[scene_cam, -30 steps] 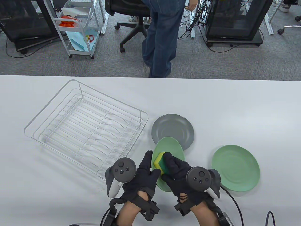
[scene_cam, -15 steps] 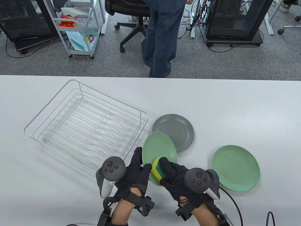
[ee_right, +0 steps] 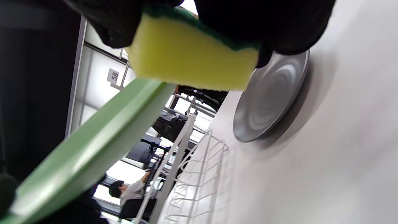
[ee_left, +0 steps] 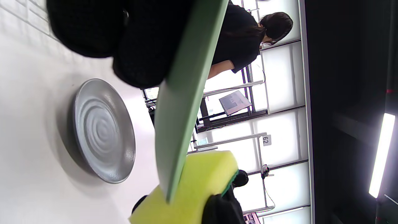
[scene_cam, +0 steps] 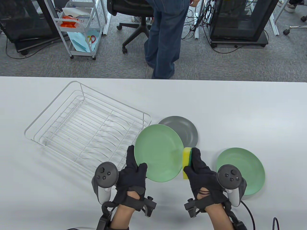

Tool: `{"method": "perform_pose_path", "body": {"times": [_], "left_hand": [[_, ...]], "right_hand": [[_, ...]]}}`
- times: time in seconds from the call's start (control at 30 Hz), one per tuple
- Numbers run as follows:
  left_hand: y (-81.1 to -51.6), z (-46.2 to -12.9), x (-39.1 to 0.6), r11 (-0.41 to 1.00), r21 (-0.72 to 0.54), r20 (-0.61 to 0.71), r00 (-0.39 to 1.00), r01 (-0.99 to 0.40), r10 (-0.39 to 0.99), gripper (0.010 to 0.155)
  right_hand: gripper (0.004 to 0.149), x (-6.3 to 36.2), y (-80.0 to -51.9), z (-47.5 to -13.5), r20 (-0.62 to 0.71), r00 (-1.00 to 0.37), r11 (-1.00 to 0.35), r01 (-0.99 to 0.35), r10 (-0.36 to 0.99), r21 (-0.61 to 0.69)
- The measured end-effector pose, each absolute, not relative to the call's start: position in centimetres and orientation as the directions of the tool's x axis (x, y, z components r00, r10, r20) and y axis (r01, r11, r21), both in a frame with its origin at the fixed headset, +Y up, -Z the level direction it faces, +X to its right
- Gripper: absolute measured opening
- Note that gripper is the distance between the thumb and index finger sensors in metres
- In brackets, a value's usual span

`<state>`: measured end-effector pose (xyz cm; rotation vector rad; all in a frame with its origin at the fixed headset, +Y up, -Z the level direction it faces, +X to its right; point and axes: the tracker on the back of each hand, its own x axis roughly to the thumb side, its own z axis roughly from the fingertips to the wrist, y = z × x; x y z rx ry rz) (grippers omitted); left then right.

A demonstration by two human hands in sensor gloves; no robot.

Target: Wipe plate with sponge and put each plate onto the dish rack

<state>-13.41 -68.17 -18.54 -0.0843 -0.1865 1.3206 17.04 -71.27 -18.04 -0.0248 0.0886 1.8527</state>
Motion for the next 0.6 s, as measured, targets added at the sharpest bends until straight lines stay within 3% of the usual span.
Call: {"method": "perform_pose_path", "body": {"times": [0.13,0.37,0.47,0.6], "left_hand": [[-68.2,-18.5,-13.7,0.233,-0.16,0.083,0.222,-0.959,0.972,0.075],[-69.1,-18.7,-13.5,0.226,-0.163,0.046,0.222,-0.96,0.974,0.076],[-69.5,-18.8,-13.2,0.232,-0.18,0.013,0.234,-0.956,0.972,0.076],[-69.9,-18.8,-13.2,0.298,-0.172,-0.019,0.306,-0.939,0.952,0.077]], "right_hand": [[0.068,17.4,-71.6,-18.0,-0.104,-0.063,-0.058,-0.997,0.993,0.052],[0.066,18.0,-70.8,-18.1,0.01,0.279,0.276,-0.955,0.96,0.107],[0.065,18.0,-70.2,-17.9,0.053,0.355,0.344,-0.927,0.933,0.151],[0.065,18.0,-69.6,-17.7,0.102,0.285,0.269,-0.952,0.953,0.144]]}}
